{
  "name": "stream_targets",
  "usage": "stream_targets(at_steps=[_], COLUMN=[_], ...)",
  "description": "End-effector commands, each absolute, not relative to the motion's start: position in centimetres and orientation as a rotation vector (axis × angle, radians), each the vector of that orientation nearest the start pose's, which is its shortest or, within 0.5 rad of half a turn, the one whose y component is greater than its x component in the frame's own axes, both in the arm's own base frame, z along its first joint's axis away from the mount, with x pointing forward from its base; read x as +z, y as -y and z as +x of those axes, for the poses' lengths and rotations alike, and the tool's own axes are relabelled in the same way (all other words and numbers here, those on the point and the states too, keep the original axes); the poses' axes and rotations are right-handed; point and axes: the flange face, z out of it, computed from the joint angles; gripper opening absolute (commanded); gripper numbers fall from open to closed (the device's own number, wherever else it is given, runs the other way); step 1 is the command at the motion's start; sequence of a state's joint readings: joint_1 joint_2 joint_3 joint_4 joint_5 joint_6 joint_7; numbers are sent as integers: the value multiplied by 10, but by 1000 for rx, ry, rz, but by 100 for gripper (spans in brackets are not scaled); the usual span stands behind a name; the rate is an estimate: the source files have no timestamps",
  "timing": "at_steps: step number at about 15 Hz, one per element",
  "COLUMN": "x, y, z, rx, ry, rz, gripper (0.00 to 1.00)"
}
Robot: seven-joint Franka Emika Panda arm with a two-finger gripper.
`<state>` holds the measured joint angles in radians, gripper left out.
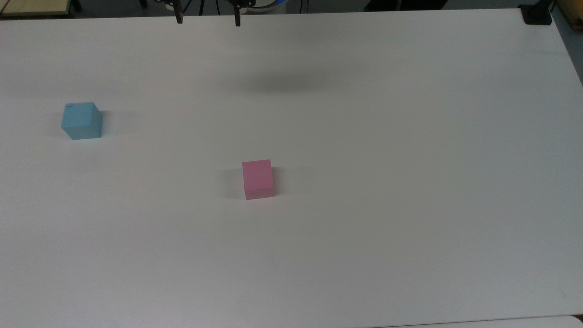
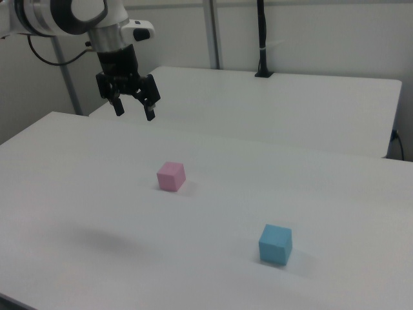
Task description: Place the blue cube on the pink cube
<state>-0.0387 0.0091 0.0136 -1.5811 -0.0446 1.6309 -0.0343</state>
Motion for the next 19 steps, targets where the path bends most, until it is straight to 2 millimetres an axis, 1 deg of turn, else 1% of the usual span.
stream_targets(at_steps=[1, 9, 12, 16, 19], x=[623, 622, 616, 616, 617], y=[21, 19, 17, 17, 19], z=[562, 563, 566, 567, 567], rx=[-96, -96, -86, -96, -99], ry=[1, 9, 25, 91, 91], rz=[-3188, -3189, -3194, -3194, -3194], gripper=[100, 100, 100, 100, 100])
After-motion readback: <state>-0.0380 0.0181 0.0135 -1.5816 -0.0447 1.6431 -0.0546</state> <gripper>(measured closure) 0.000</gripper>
